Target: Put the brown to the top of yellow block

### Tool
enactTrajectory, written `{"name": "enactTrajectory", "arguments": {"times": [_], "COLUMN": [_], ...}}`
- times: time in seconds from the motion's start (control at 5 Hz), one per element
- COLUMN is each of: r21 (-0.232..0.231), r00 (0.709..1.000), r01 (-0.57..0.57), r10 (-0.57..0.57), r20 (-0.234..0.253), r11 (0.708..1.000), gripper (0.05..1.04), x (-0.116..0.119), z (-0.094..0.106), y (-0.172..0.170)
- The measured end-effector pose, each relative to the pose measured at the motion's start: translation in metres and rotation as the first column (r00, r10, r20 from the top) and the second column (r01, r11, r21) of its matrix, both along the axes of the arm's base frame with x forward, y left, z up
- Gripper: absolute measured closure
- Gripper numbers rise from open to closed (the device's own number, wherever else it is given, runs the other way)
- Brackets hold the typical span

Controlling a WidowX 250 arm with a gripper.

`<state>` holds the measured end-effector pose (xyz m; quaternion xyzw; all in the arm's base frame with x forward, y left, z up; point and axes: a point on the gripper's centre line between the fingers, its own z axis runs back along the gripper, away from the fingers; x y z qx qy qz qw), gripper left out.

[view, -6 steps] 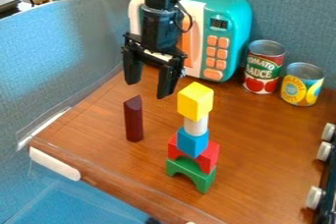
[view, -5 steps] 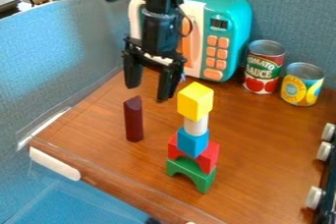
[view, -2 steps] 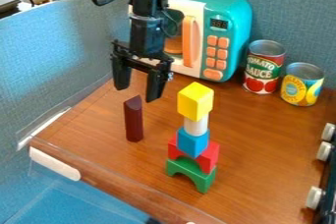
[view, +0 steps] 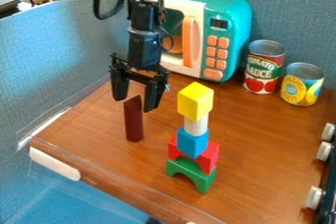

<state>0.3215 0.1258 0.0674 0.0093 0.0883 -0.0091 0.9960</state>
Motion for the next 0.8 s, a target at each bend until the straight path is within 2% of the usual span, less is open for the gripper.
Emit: {"name": "enactTrajectory", "arguments": {"times": [0.2,0.4,0.6,0.8], "r21": [-0.015,-0.048,-0.070,-0.074], "r00": [1.000,0.999,0.998,0.998], "r01": [-0.010,-0.041,-0.050,-0.058], "r10": [0.010,0.042,0.051,0.058], "r20": [0.005,0.021,0.023,-0.003], "r11": [1.000,0.998,0.996,0.996], "gripper": [0.122,0.433,0.583,0.583], "x": [0.0005,-0.0007,-0.0014,-0.0056], "z": [-0.0019,-0.0076,-0.0083,-0.0070], "y": [-0.0003,0.0020,0.0010,-0.0001]}}
